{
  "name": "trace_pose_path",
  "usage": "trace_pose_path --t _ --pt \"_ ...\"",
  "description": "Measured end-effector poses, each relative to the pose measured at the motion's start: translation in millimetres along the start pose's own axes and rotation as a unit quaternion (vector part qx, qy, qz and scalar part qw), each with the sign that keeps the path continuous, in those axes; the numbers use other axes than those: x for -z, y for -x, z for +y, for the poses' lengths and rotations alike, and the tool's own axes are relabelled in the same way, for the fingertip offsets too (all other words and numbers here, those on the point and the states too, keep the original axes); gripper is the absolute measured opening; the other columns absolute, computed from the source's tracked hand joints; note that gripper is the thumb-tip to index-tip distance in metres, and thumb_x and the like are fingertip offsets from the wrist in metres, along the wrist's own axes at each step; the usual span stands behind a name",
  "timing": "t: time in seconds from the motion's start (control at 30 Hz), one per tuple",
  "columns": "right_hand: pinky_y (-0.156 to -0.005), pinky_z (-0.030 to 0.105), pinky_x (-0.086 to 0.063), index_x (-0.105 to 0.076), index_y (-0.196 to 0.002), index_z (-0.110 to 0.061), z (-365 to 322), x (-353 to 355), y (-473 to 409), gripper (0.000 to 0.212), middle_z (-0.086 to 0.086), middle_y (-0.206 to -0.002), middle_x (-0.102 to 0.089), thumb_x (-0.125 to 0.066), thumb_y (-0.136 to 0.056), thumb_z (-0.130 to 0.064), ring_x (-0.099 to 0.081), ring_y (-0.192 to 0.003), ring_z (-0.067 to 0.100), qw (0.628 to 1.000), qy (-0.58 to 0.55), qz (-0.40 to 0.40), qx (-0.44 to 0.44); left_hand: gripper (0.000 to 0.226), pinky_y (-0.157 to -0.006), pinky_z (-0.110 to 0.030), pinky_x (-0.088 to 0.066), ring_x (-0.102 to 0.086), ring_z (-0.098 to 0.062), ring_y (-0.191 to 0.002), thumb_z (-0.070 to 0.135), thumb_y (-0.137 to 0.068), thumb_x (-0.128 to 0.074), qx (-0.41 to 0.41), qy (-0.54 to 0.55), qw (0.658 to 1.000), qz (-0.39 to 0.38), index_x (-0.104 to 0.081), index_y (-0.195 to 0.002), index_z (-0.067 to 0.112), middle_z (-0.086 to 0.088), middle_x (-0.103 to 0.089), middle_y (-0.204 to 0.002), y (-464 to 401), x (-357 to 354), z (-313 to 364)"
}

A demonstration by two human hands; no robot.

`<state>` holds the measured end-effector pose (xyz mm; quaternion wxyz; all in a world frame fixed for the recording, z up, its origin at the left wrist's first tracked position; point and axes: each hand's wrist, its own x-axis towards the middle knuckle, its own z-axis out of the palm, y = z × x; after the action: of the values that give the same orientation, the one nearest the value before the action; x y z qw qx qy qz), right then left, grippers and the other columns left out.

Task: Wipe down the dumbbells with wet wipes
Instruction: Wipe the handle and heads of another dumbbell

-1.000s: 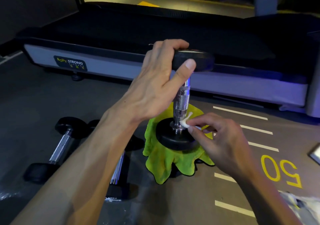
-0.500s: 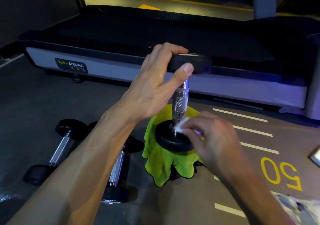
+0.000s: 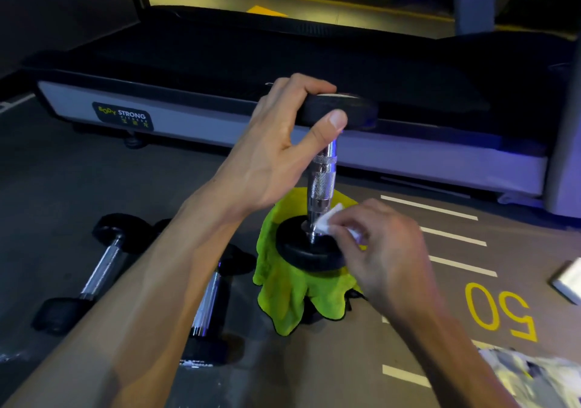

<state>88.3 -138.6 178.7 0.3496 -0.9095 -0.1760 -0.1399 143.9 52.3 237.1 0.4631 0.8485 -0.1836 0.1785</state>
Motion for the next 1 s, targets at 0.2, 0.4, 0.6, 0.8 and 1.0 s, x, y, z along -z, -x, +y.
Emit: trace_pose_path --t 0.2,0.4,0.6,0.8,1.0 --pt "-0.074 0.025 -0.057 -0.078 -0.102 -0.028 3 9 -3 0.014 -0.015 -0.096 -0.07 -0.074 -0.092 -0.018 -0.069 -0.089 0.006 0.998 -0.067 0.003 0.019 0.041 -0.112 -0.043 -0.043 -0.052 -0.014 -0.129 0.057 -0.102 -0.05 0.002 0.006 1.0 0.005 -0.052 -0.135 0.033 0.022 -0.048 -0.124 -2 -2 -2" --pt "-0.072 0.013 -0.047 -0.081 -0.093 -0.033 -4 7 -17 0.013 -0.018 -0.083 -0.064 -0.081 -0.084 -0.023 -0.063 -0.08 0.001 0.994 -0.023 -0.107 0.001 0.042 -0.111 -0.043 -0.043 -0.052 -0.014 -0.127 0.06 -0.099 -0.05 0.018 0.019 1.0 -0.003 -0.053 -0.134 0.035 0.021 -0.049 -0.123 -7 -2 -3" --pt "-0.073 0.021 -0.047 -0.072 -0.088 -0.025 -11 -18 -18 0.013 -0.018 -0.092 -0.062 -0.076 -0.085 -0.012 -0.061 -0.084 0.009 0.994 0.058 0.01 0.091 0.032 -0.11 -0.037 -0.044 -0.053 -0.01 -0.125 0.054 -0.099 -0.054 0.044 0.048 0.998 0.002 -0.053 -0.128 0.039 0.024 -0.049 -0.119 -8 -1 -3" --pt "-0.079 0.015 -0.036 -0.074 -0.105 -0.015 -13 -12 -37 0.016 -0.002 -0.098 -0.062 -0.069 -0.093 -0.007 -0.058 -0.085 0.014 0.982 0.06 0.12 0.132 0.029 -0.108 -0.035 -0.045 -0.055 -0.01 -0.122 0.053 -0.098 -0.055 0.046 0.06 0.997 0.0 -0.054 -0.124 0.04 0.021 -0.05 -0.119 -8 -2 0" --pt "-0.08 0.023 -0.049 -0.073 -0.102 -0.025 -3 -10 -18 0.014 -0.009 -0.1 -0.065 -0.065 -0.093 -0.018 -0.063 -0.091 0.015 0.988 0.075 0.001 0.138 0.03 -0.109 -0.038 -0.047 -0.057 -0.009 -0.122 0.055 -0.098 -0.056 0.046 0.071 0.996 -0.003 -0.055 -0.125 0.042 0.018 -0.053 -0.121 -9 -1 -1"
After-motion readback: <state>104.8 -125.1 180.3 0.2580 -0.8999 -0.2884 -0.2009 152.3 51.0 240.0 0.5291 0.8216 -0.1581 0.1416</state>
